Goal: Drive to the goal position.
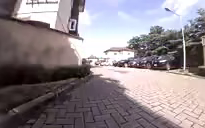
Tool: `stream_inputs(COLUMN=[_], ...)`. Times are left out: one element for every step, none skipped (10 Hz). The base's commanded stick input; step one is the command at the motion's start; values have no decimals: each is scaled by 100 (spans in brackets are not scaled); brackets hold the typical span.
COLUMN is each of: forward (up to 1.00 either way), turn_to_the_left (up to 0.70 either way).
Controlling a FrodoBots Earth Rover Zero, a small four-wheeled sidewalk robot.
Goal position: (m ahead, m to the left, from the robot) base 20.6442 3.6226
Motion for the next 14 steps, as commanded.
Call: stream_inputs(forward=[69,69,69,69,69,69,69,69,69,69,69,69,69,69], turn_to_the_left=[3,3,3,3,3,3,3,3,3,3,3,3,3,3])
